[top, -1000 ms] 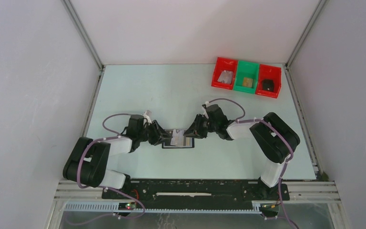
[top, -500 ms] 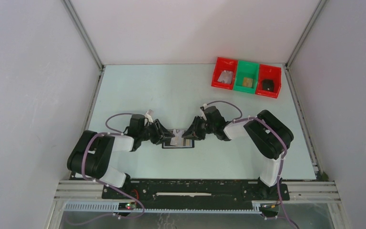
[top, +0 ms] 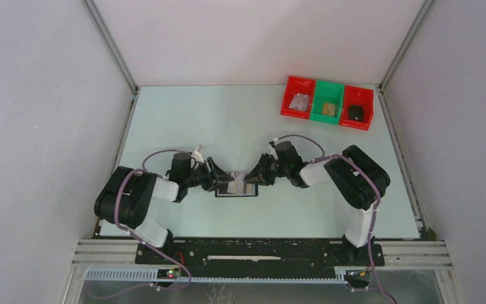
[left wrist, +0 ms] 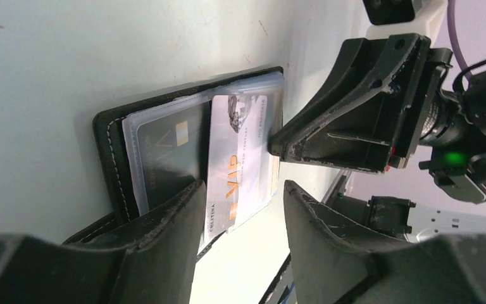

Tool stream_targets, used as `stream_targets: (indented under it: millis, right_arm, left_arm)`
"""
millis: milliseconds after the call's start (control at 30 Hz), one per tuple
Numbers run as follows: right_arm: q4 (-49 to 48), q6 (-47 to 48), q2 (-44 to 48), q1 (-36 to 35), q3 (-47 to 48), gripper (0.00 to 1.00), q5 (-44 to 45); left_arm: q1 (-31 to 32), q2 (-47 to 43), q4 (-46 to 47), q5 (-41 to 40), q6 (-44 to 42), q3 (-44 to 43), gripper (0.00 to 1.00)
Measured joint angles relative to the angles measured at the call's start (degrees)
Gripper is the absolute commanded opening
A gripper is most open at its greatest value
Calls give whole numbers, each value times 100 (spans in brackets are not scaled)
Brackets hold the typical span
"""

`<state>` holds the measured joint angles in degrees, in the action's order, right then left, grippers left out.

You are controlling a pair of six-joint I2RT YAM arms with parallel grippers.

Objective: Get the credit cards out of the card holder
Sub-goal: Remove the credit card from the card holder.

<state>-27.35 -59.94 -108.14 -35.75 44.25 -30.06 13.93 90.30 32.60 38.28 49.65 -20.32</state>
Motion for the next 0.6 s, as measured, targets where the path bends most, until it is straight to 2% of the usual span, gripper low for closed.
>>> stream_targets:
  millis: [300, 600]
  right_arm:
    - [-68, -2, -9, 103, -35, 31, -101]
    - [-144, -2, -52, 160, -37, 31, -208]
  left_arm:
    - [-94, 433, 1062, 398, -13, 260, 58]
    - [-101, 599, 1423, 459, -15, 326, 55]
